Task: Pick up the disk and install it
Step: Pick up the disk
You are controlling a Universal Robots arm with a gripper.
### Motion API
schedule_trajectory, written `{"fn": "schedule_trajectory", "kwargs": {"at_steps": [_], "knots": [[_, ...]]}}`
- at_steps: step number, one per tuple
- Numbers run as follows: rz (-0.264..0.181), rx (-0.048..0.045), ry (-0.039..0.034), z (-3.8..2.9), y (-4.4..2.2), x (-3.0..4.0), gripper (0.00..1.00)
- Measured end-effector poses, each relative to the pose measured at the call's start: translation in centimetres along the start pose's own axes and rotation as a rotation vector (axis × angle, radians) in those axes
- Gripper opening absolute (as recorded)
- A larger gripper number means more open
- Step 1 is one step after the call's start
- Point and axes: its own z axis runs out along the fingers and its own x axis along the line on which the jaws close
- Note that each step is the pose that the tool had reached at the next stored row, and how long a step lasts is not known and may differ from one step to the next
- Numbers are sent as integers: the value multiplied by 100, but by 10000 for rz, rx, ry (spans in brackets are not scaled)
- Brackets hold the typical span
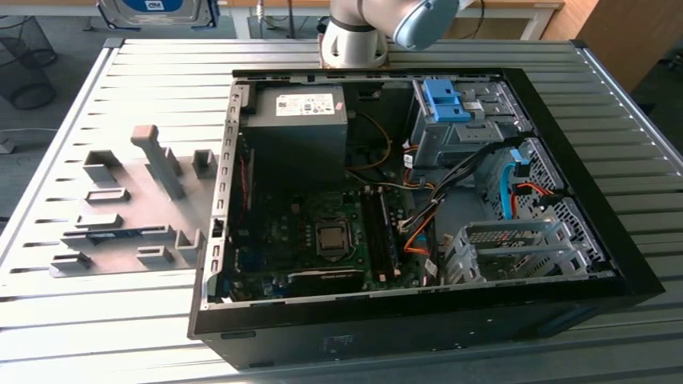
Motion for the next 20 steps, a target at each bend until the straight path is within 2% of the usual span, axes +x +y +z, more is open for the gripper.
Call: {"fn": "schedule_trajectory", "kwargs": {"at_steps": [7,20], "knots": [[1,-1,1,-2,-102,2,37],[0,0,0,-3,-237,4,37]]}}
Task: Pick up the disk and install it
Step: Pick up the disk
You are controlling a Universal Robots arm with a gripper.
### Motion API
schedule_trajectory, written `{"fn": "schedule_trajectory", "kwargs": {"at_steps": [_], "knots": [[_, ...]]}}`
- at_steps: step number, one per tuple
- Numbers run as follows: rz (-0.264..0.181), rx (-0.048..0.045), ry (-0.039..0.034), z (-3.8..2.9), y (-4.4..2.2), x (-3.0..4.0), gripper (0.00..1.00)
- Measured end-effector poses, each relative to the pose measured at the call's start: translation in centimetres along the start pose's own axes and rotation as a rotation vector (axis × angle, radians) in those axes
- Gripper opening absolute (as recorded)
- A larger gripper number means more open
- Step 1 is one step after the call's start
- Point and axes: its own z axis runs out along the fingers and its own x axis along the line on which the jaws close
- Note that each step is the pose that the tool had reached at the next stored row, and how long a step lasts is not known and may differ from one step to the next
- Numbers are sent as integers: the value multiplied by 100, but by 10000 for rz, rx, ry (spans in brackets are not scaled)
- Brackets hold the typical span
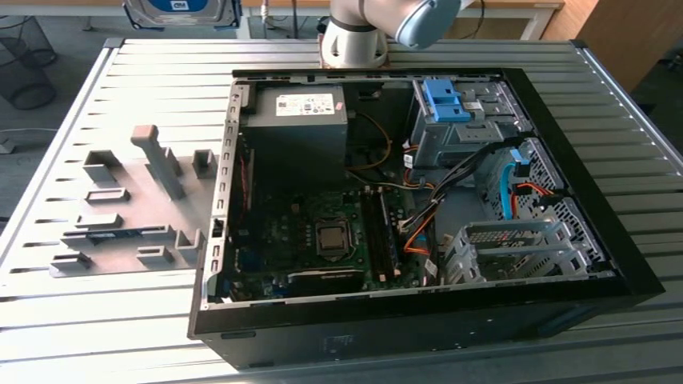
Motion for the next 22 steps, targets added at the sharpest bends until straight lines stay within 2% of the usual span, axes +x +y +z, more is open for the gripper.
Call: {"fn": "schedule_trajectory", "kwargs": {"at_steps": [22], "knots": [[0,-1,0,-4,-203,4,37]]}}
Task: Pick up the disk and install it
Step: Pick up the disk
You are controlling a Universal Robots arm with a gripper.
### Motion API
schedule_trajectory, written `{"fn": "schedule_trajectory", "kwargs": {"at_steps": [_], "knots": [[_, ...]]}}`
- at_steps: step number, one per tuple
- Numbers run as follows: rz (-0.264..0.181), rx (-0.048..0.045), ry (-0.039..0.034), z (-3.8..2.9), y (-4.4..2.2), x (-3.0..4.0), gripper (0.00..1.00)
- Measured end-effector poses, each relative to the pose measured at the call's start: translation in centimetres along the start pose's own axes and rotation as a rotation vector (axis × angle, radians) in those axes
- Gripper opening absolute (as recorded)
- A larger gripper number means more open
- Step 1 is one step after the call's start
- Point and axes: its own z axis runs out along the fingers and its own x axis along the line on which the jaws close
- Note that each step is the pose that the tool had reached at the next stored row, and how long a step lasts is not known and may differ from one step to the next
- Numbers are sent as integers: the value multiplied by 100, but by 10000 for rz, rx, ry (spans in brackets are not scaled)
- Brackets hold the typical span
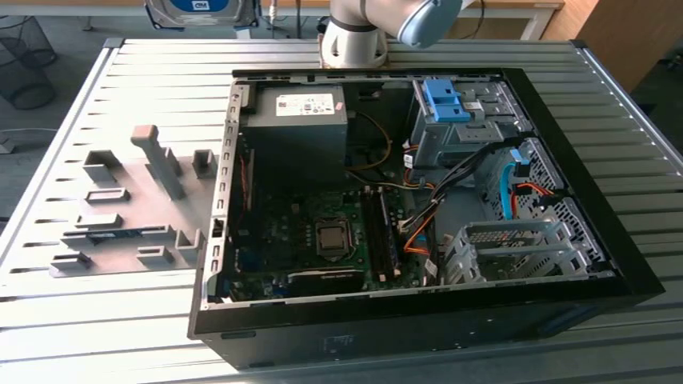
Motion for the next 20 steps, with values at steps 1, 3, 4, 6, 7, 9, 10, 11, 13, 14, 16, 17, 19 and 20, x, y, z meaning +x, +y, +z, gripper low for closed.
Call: {"fn": "schedule_trajectory", "kwargs": {"at_steps": [1,3,4,6,7,9,10,11,13,14,16,17,19,20], "knots": [[0,0,0,0,-11,0,37],[0,1,0,0,-30,0,37],[0,0,1,-1,-43,1,37],[0,1,0,-1,-68,1,37],[0,1,0,-1,-83,1,37],[0,0,0,-2,-114,2,37],[0,0,0,-2,-129,2,37],[-1,0,0,-2,-145,3,37],[-1,1,0,-2,-172,3,37],[-1,0,0,-3,-186,3,37],[0,1,0,-3,-211,4,37],[0,0,0,-3,-224,4,37],[0,0,0,-4,-248,4,37],[0,0,0,-4,-260,4,37]]}}
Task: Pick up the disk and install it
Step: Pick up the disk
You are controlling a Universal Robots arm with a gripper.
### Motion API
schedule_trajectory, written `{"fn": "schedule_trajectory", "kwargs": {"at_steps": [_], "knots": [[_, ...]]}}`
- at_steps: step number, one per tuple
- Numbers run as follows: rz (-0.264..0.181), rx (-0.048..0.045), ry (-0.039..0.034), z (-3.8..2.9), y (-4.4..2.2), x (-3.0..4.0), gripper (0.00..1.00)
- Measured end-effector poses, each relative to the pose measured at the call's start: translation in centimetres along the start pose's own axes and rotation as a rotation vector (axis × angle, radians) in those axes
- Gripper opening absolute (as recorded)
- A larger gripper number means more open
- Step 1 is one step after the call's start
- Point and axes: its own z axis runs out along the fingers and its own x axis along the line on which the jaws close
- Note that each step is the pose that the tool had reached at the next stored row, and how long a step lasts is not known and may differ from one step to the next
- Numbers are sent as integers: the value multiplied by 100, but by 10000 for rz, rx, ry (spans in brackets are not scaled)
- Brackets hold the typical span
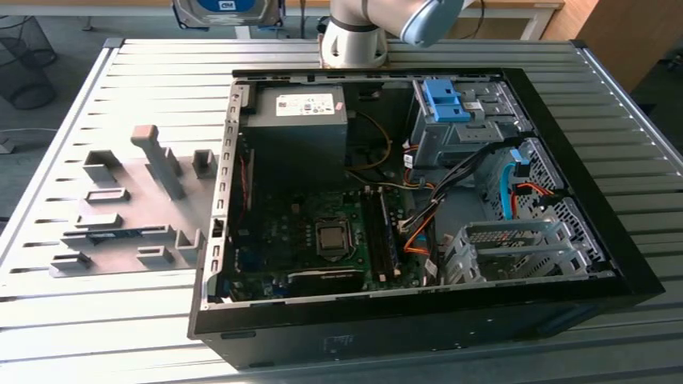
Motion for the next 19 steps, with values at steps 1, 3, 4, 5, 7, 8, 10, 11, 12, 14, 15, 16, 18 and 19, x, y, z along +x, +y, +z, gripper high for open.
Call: {"fn": "schedule_trajectory", "kwargs": {"at_steps": [1,3,4,5,7,8,10,11,12,14,15,16,18,19], "knots": [[0,0,0,0,-12,0,37],[0,-1,1,-1,-35,1,37],[0,0,0,-1,-46,1,37],[0,0,0,-1,-58,1,37],[-1,0,0,-1,-81,2,37],[-1,0,0,-1,-92,2,37],[-1,0,0,-2,-113,2,37],[-1,0,0,-2,-124,2,37],[-1,0,0,-2,-135,3,37],[0,0,0,-2,-156,3,37],[0,0,0,-2,-166,3,37],[0,-1,1,-3,-177,3,37],[0,-1,0,-3,-200,3,37],[0,0,1,-3,-210,4,37]]}}
